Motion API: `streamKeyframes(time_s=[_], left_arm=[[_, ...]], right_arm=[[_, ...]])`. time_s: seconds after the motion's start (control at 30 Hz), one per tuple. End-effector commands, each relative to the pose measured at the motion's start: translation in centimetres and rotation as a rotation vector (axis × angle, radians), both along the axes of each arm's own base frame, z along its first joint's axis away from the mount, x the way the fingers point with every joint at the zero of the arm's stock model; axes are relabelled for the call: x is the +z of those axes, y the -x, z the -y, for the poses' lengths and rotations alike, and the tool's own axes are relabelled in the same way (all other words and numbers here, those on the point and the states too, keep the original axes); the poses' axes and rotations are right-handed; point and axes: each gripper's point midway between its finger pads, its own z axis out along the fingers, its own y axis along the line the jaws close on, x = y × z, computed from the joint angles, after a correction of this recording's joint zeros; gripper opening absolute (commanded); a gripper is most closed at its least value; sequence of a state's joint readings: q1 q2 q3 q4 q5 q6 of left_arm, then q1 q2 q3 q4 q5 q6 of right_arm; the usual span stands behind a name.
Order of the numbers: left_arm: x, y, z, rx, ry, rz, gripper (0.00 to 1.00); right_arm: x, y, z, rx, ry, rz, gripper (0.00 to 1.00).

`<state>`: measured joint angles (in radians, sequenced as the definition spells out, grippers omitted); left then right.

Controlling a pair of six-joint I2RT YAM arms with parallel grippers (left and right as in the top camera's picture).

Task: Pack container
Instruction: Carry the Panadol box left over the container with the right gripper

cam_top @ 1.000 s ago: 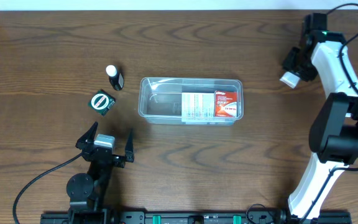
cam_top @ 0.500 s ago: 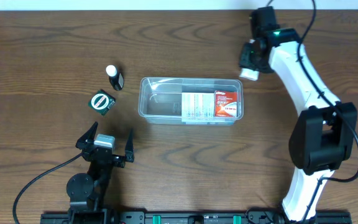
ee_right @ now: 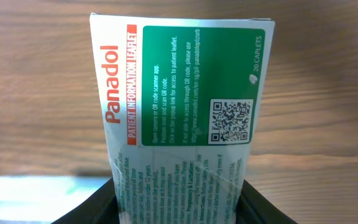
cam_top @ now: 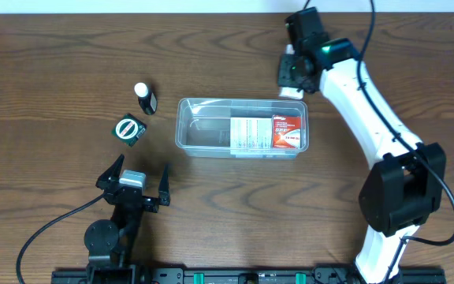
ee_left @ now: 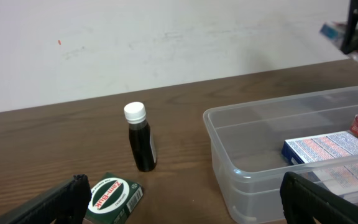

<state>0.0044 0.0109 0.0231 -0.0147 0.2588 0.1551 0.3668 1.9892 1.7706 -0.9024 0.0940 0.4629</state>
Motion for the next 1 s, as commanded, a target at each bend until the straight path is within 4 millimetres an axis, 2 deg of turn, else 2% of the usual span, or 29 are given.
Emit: streamKeyframes(time_s=[0.0, 0.1, 0.2, 0.33, 0.47, 0.67, 0.97], left_arm=[[-1.5, 0.1, 0.3, -0.014, -0.004, -0.043, 0.98], [-1.5, 0.1, 0.3, -0.014, -0.004, -0.043, 0.98], [-1.5, 0.1, 0.3, -0.014, -0.004, -0.043, 0.98], [-1.5, 0.1, 0.3, -0.014, -0.004, -0.043, 0.98], [-1.5, 0.1, 0.3, -0.014, -0.004, -0.043, 0.98], [-1.5, 0.1, 0.3, -0.014, -0.004, -0.043, 0.98], [-1.5, 0.1, 0.3, -0.014, -0.004, -0.043, 0.98]], right_arm=[[2.1, 1.0, -3.6, 0.074, -0.035, 0.039, 0.45], [1.8, 2.6, -5.9, 0.120, -0.036, 0.017, 0.45], [1.3, 4.5, -7.3, 0.139, -0.026, -0.031, 0.45], [0.4, 7.5, -7.8, 0.162, 0.014, -0.123, 0.46], [-0.2, 9.5, -7.4, 0.177, 0.056, -0.195, 0.47], [-0.4, 10.2, -6.9, 0.123, 0.053, -0.230, 0.48], [-0.3, 10.4, -8.2, 0.146, 0.003, -0.235, 0.48]])
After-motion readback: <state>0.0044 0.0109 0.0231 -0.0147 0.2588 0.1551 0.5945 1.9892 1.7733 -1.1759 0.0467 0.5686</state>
